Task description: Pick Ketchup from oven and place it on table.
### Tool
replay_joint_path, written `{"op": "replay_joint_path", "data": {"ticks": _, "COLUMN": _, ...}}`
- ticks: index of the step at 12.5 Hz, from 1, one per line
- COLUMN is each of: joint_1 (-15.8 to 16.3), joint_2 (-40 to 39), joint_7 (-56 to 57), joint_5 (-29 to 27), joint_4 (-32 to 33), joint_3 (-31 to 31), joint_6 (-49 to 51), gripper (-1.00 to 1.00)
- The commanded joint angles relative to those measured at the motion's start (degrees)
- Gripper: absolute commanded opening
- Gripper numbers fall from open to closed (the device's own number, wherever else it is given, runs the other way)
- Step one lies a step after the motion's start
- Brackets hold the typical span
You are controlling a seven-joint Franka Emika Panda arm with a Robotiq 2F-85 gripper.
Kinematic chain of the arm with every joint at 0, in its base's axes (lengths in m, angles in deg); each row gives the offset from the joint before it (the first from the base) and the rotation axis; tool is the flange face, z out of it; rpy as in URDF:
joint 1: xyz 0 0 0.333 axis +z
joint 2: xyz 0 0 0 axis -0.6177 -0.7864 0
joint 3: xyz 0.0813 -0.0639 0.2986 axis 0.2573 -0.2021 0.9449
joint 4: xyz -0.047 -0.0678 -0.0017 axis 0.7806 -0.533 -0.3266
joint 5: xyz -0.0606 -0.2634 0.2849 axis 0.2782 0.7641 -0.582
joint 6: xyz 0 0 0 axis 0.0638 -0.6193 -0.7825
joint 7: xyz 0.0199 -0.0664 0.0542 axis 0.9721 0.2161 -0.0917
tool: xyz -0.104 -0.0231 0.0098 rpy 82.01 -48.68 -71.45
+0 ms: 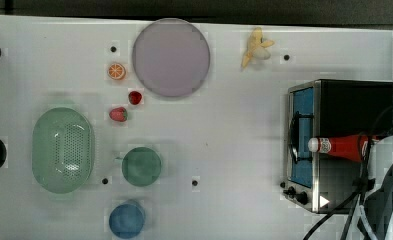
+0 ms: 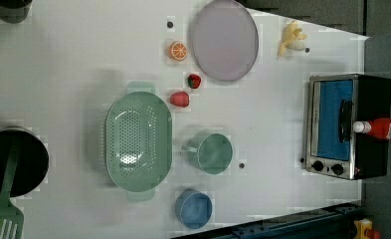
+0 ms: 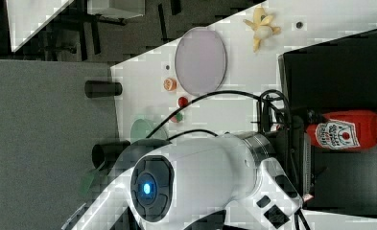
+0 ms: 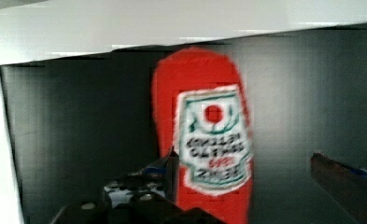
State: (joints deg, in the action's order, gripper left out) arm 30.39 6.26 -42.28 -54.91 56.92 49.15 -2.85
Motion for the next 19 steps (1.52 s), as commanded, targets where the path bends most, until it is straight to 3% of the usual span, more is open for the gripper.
{"op": "replay_joint_path", "data": {"ticks": 1, "joint_1": -0.2, "joint_2": -2.9, "joint_7": 7.3, "joint_5": -1.8, "joint_4": -1.5, "joint_3": 0.8, "joint_6": -2.9, "gripper": 1.00}}
{"op": "replay_joint_path", "data": {"ticks": 7, "joint_1": -1.1, "joint_2": -7.6, "joint_7": 7.9, "joint_5": -6.6, "joint_4": -1.4, "joint_3": 0.7, "joint_6": -4.0, "gripper": 1.00}}
{"op": "replay_joint_path", "data": {"ticks": 8, "joint_1": -1.1, "joint_2": -7.8, "joint_7": 7.9, "joint_5": -6.6, "joint_4": -1.3, "joint_3": 0.8, "joint_6": -3.9, "gripper": 0.74}}
{"op": "replay_joint_path", "data": {"ticks": 9, "joint_1": -1.1, "joint_2": -7.9, "joint_7": 7.9, "joint_5": -6.6, "joint_4": -1.6, "joint_3": 0.8, "joint_6": -4.0, "gripper": 0.26}}
{"op": "replay_joint_path", "data": {"ticks": 12, "joint_1": 0.4, "joint_2": -5.2, "joint_7": 7.9, "joint_5": -6.5, "joint_4": -5.1, "joint_3": 0.9, "joint_6": -1.2, "gripper": 0.26}}
{"op": "replay_joint_path", "data": {"ticks": 15, "joint_1": 4.2, "joint_2": 1.8, "joint_7": 7.9, "joint_5": -6.0, "joint_4": -12.3, "joint_3": 1.3, "joint_6": 16.7, "gripper": 0.26}}
{"op": "replay_joint_path", "data": {"ticks": 16, "joint_1": 5.9, "joint_2": 3.8, "joint_7": 7.9, "joint_5": -5.6, "joint_4": -13.0, "joint_3": 2.6, "joint_6": 21.4, "gripper": 0.26}}
{"op": "replay_joint_path", "data": {"ticks": 19, "joint_1": 10.5, "joint_2": 6.0, "joint_7": 7.5, "joint_5": -4.7, "joint_4": -12.6, "joint_3": 10.1, "joint_6": 22.9, "gripper": 0.26}}
